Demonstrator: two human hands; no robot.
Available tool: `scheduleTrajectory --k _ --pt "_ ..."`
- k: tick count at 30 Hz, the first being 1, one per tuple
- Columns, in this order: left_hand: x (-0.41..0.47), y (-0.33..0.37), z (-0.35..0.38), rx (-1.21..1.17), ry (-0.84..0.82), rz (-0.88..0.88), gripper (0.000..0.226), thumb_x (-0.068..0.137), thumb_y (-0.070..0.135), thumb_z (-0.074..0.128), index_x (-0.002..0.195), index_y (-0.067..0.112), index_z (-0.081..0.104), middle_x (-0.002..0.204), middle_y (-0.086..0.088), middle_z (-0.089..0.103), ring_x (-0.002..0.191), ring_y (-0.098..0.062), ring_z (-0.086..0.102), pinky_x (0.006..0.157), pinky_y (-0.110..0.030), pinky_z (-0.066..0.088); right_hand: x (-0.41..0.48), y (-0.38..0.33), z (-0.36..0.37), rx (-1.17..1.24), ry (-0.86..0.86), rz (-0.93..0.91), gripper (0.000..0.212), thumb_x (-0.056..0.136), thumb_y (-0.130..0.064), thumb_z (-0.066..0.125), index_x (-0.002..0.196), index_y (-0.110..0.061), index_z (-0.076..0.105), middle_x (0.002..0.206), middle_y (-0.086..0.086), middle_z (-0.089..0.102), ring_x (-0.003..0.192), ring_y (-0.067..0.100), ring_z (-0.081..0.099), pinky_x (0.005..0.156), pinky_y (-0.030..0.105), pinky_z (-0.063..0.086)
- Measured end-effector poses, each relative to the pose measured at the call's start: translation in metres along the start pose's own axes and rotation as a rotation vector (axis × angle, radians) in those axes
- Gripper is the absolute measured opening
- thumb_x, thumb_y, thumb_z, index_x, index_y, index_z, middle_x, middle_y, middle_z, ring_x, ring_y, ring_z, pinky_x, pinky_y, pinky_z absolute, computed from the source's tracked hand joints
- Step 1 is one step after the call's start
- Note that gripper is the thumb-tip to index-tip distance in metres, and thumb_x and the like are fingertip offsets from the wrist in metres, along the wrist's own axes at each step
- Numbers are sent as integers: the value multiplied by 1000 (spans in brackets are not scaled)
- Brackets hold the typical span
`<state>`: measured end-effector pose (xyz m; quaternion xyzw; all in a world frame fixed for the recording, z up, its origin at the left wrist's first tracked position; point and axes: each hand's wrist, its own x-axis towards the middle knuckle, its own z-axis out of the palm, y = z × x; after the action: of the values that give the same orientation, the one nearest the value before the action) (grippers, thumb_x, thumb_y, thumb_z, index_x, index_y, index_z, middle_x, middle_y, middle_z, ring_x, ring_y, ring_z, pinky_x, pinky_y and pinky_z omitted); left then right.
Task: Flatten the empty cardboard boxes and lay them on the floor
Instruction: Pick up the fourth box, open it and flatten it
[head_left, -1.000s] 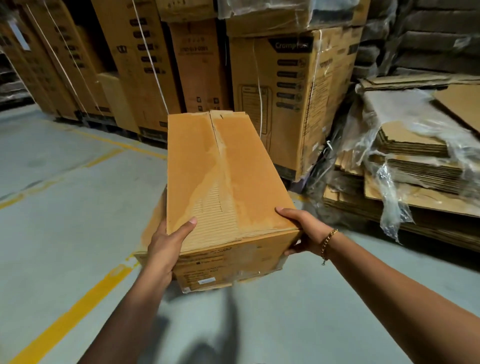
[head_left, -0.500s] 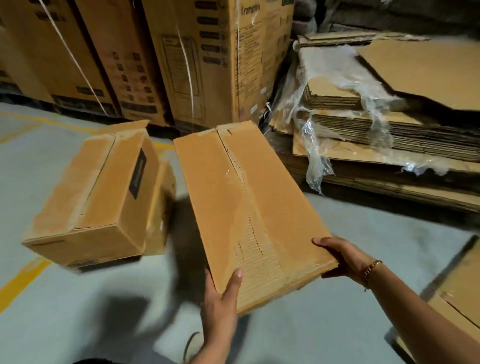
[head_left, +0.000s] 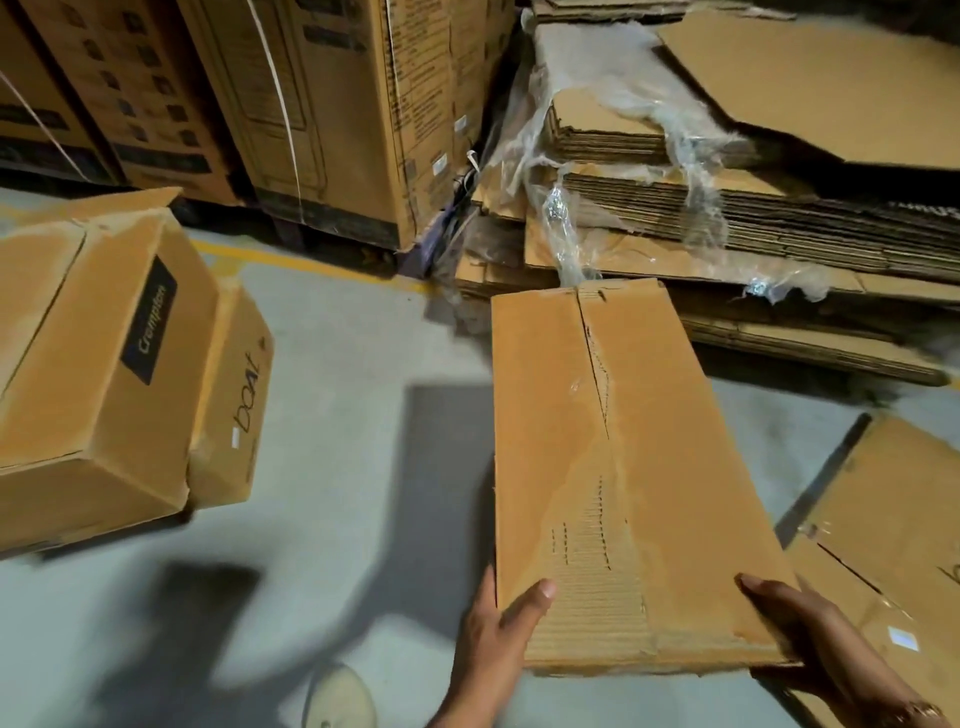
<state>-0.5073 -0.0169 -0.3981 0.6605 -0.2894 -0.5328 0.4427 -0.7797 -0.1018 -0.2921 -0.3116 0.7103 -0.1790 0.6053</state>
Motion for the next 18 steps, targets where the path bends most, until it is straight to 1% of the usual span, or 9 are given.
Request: scheduleTrajectory --k 3,5,6,8,10,12,15,17,18 --pt "16 -1 -7 -81 -82 -45 73 67 71 77 130 39 59 119 17 71 113 -6 66 104 -38 49 -12 -5 9 -17 36 -96 64 60 -54 82 119 -38 63 111 -10 67 103 21 60 90 45 52" --pt "25 -3 -18 -126 -103 -67 69 68 60 79 129 34 61 119 13 72 112 -8 67 103 -38 49 -15 -1 19 -29 108 -180 37 78 -51 74 113 -46 64 112 -6 70 99 21 63 79 41 53" --pt "30 -6 -24 -139 -110 -83 67 69 54 79 130 31 61 119 11 73 112 -9 67 101 -35 51 -13 3 27 -56 132 -201 35 78 -53 73 111 -50 63 112 -5 71 99 23 64 76 41 53" --pt "36 -14 -40 -167 -107 -101 60 73 39 76 129 25 62 119 7 73 111 -11 68 91 -25 53 -5 17 49 -50 165 -188 39 74 -57 72 111 -57 60 114 -5 70 101 27 66 79 45 56" --pt "45 -20 -60 -151 -94 -117 55 73 32 74 127 24 63 118 4 74 112 -14 68 89 -23 53 5 34 73 -10 180 -153 50 70 -59 74 117 -59 56 119 -5 68 104 26 64 84 49 57" --pt "56 -25 -76 -108 -67 -119 54 72 34 76 124 25 64 115 6 74 114 -17 67 93 -28 50 14 51 94 1 204 -154 70 60 -64 75 126 -58 50 126 -3 65 108 26 63 88 51 57" --pt "72 -41 -96 44 50 -107 26 85 31 73 109 32 63 101 21 72 105 -8 66 87 -29 45 27 74 123 -92 206 -196 88 56 -75 72 137 -56 42 139 -3 60 119 26 61 100 54 51" --pt "78 -56 -108 147 129 -96 20 90 36 64 109 31 59 103 16 72 106 -14 65 83 -31 46 23 78 147 -162 202 -220 103 56 -80 65 148 -47 35 152 -2 49 130 27 53 109 52 44" --pt "78 -62 -112 199 161 -97 28 86 46 60 110 31 58 107 12 71 107 -18 64 85 -35 47 19 76 159 -196 213 -227 108 57 -81 61 153 -42 31 156 -2 42 135 26 49 112 50 40"
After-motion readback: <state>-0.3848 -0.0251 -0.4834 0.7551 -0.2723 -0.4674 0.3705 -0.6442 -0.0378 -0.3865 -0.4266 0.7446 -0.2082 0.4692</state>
